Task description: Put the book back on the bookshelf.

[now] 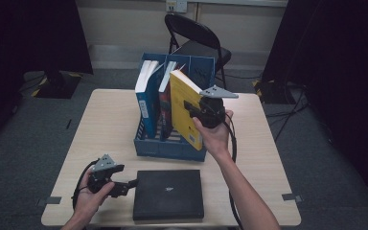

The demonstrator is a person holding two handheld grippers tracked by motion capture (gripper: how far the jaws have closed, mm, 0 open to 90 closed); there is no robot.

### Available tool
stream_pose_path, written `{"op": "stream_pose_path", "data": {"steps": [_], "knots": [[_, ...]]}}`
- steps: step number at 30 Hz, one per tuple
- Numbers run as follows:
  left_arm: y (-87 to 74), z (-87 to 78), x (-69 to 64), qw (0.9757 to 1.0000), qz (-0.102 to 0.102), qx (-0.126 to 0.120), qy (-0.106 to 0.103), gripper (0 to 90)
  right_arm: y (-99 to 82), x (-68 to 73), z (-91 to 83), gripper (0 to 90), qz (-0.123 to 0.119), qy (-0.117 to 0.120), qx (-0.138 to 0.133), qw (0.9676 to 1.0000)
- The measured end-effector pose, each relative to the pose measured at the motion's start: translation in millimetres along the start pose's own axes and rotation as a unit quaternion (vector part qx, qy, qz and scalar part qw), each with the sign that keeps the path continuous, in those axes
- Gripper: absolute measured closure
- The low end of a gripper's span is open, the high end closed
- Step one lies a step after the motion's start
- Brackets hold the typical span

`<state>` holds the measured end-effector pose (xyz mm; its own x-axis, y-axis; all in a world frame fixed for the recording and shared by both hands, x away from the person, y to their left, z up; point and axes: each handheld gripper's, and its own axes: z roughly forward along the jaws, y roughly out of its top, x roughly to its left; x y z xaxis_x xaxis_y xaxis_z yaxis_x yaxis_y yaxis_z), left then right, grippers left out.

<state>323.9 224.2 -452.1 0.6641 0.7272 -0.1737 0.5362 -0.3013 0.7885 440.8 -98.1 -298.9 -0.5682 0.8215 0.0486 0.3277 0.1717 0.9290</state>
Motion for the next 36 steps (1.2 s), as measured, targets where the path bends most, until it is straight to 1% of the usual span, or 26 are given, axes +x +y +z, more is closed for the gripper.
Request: {"op": "stream_pose_path", "data": {"steps": [5, 13, 17, 22, 27, 29, 32, 33, 35, 36], "knots": [[-0.4, 1.1, 0.9, 0.9999, -0.009, 0.005, 0.001, 16.5, 4.9, -0.9, 9.7, 75.7, 0.009, -0.013, 0.001, 0.9999], [-0.5, 0.9, 1.9, 0.9999, -0.012, 0.008, 0.008, 16.5, 7.9, -2.0, 27.2, 75.7, 0.016, -0.032, 0.008, 0.9993], [-0.6, 0.4, 2.3, 0.9999, -0.012, 0.006, 0.005, 16.5, 10.4, -3.1, 33.7, 75.7, 0.026, -0.035, 0.009, 0.999], [-0.3, 0.6, 1.8, 0.9999, -0.009, 0.005, 0.002, 16.5, 14.4, -0.5, 46.8, 75.7, 0.029, -0.051, 0.009, 0.9982], [-0.2, 0.1, 1.5, 1.0, -0.008, 0.005, 0.0, 16.4, 20.1, 0.0, 58.4, 75.7, 0.033, -0.076, 0.008, 0.9965], [-0.2, 0.2, 1.9, 0.9999, -0.009, 0.005, -0.001, 16.4, 21.7, -0.6, 63.0, 75.7, 0.04, -0.087, 0.008, 0.9954], [-0.3, 0.2, 2.0, 1.0, -0.008, 0.005, -0.001, 16.4, 22.6, 0.1, 71.7, 75.7, 0.038, -0.104, 0.008, 0.9938], [-0.3, 0.1, 2.1, 1.0, -0.007, 0.005, -0.001, 16.4, 22.6, 0.4, 74.5, 75.7, 0.04, -0.106, 0.009, 0.9935], [-0.2, 0.0, 1.7, 1.0, -0.005, 0.0, -0.007, 16.4, 22.5, 0.9, 79.4, 75.7, 0.046, -0.111, 0.009, 0.9927], [0.0, -0.1, 1.6, 1.0, 0.0, 0.0, -0.006, 16.4, 22.7, 1.1, 81.8, 75.7, 0.046, -0.113, 0.008, 0.9925]]}}
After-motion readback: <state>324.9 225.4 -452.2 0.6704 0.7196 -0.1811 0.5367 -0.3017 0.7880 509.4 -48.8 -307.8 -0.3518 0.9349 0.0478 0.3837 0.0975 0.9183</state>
